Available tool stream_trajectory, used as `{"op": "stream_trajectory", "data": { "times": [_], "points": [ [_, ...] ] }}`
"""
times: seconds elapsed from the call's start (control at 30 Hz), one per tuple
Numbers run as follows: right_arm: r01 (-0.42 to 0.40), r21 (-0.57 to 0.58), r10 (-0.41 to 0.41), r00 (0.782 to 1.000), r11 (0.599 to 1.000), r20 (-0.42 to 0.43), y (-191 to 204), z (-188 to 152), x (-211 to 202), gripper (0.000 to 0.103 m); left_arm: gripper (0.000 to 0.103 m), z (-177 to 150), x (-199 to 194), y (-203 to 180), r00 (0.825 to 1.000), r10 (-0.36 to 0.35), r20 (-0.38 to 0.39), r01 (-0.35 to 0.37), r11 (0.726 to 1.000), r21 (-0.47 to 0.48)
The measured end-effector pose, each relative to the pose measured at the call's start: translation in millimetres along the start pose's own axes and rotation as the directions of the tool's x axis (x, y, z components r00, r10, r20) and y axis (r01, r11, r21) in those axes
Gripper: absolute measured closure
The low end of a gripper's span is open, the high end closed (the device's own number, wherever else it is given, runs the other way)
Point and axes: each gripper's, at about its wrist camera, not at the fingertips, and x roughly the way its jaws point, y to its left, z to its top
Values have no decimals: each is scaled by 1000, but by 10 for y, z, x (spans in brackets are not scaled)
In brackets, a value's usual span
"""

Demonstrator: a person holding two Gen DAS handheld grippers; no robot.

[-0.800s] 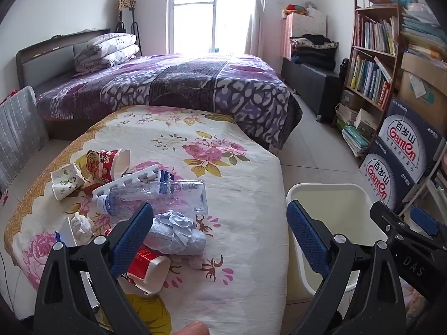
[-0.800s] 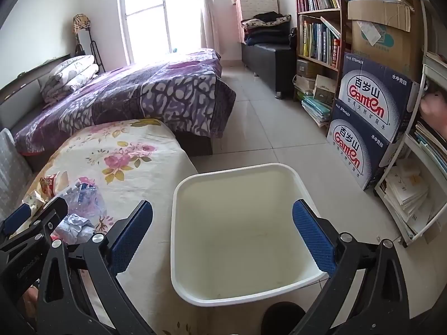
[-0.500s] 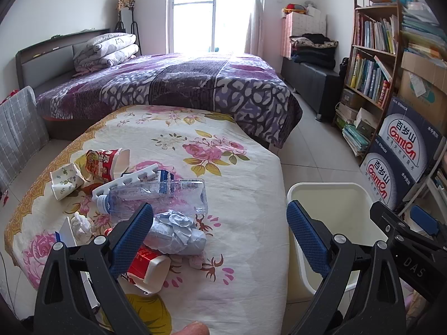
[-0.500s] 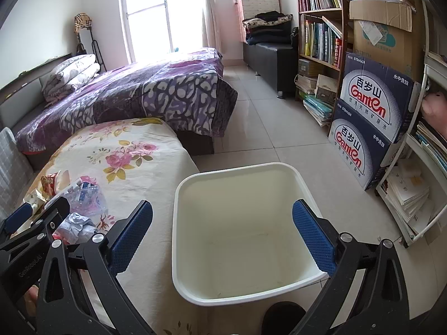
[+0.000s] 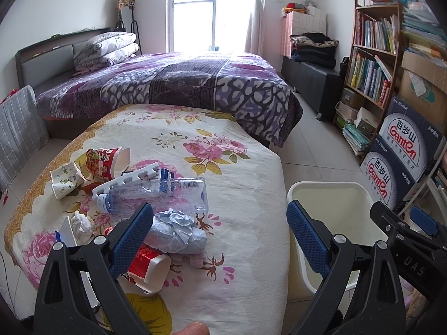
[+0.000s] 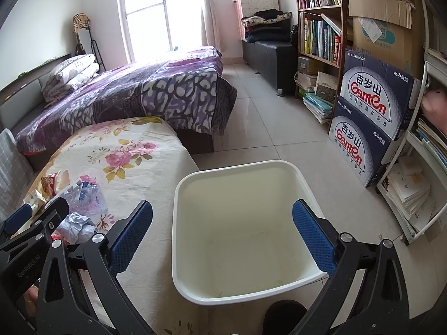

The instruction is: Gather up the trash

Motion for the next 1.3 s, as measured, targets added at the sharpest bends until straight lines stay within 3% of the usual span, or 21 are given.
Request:
{"op": "stream_trajectory", "data": {
  "times": [1.13, 1.3],
  "points": [
    [23, -22, -24, 999, 999, -37, -37, -5, 13, 7, 10, -78, 62, 79, 1000, 14, -8, -14, 1000, 1],
    [26, -27, -27, 999, 999, -43, -31, -7, 14, 7, 10, -74, 74, 94, 998, 34, -59, -34, 999, 9]
  ]
}}
